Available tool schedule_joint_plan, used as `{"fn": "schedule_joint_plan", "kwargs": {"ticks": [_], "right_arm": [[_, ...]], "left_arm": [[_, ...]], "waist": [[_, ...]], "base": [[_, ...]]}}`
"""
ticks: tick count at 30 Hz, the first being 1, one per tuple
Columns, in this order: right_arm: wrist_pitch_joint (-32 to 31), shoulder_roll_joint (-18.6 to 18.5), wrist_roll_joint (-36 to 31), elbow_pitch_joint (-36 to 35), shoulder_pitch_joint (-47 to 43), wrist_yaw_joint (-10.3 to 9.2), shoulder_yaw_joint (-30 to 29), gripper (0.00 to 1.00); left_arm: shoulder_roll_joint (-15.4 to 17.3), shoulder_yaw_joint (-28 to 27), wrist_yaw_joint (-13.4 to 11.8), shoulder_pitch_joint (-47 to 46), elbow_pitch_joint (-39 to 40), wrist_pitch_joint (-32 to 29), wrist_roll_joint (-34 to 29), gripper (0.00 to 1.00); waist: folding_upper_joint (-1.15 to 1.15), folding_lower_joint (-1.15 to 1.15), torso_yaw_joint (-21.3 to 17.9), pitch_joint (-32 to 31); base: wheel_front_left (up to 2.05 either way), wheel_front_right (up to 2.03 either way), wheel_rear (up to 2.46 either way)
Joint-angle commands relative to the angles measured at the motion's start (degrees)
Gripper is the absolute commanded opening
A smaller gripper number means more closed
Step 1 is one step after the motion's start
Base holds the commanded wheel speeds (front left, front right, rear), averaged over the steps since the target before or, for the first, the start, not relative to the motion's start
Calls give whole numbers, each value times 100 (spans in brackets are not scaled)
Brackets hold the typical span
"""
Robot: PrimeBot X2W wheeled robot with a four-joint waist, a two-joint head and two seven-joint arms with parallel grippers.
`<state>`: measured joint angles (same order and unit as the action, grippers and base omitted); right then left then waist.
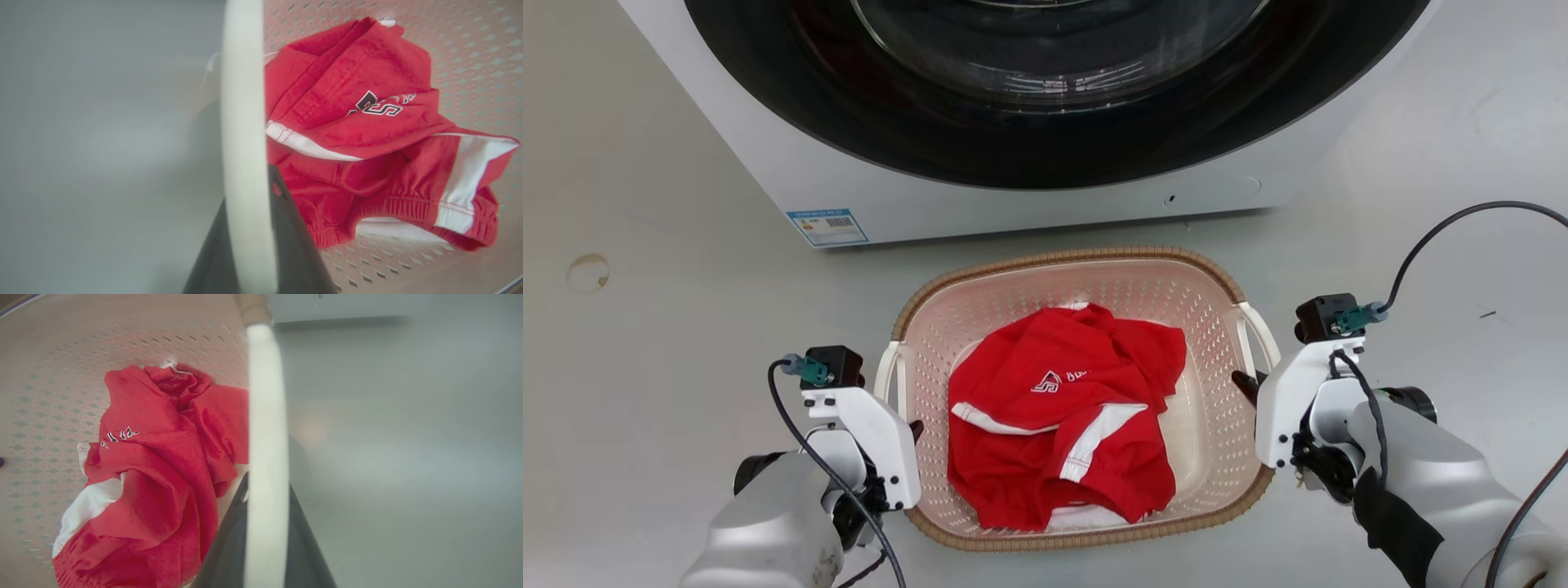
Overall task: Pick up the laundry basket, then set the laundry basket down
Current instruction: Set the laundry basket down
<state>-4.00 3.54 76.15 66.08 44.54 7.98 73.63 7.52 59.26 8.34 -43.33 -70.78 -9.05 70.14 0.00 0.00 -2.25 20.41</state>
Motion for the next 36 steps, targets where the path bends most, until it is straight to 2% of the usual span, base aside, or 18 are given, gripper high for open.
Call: {"fn": "schedule_joint_plan", "kwargs": {"ticks": [1, 15, 36], "right_arm": [[203, -642, -81, 305, 129, -49, -27, 0], [639, -642, -108, 482, 734, -49, -41, 0], [1291, -754, -174, 690, 1434, -49, -102, 0]], "left_arm": [[695, -97, -103, -153, -305, 56, -71, 0], [549, -49, -101, -891, -312, 284, -202, 0], [322, 12, -97, -1889, -316, 726, -373, 0]], "waist": [[0, 0, 2, 251], [0, 0, 102, 1477], [0, 0, 284, 2811]], "base": [[0, 0, 0], [0, 0, 0], [0, 0, 0]]}}
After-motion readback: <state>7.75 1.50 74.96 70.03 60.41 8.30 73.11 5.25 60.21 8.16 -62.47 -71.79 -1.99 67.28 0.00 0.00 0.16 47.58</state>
